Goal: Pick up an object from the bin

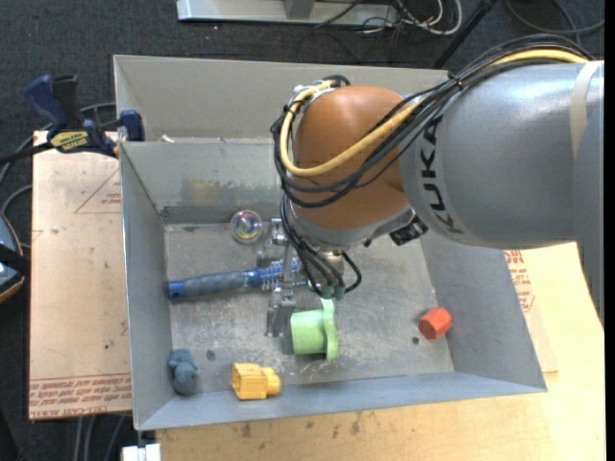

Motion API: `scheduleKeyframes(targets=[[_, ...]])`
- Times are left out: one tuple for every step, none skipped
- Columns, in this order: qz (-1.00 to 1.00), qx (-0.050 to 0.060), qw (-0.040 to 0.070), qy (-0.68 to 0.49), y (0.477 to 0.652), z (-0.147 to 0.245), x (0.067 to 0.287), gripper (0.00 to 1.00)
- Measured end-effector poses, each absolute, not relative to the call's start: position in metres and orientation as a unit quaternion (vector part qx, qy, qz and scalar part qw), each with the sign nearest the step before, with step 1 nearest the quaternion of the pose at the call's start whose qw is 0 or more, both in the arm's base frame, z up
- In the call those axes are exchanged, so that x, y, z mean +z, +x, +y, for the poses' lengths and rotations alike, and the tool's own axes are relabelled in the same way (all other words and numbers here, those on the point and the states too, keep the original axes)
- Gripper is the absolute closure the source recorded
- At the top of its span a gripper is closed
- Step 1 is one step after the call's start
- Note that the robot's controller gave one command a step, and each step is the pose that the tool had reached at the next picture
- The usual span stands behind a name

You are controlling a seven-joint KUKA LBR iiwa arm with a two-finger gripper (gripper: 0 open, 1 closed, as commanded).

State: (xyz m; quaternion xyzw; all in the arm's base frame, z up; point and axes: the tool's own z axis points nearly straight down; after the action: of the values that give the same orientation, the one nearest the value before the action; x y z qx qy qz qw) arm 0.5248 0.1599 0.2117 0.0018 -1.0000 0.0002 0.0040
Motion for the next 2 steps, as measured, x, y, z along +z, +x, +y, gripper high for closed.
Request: scheduleKeyframes(targets=[[-1.0, -0.003, -0.003, -0.004, 0.5905, 0.0977, 0.0714, 0.0], [-1.0, -0.002, -0.001, -0.005, 0.5921, 0.0996, 0.0751, 0.0]])
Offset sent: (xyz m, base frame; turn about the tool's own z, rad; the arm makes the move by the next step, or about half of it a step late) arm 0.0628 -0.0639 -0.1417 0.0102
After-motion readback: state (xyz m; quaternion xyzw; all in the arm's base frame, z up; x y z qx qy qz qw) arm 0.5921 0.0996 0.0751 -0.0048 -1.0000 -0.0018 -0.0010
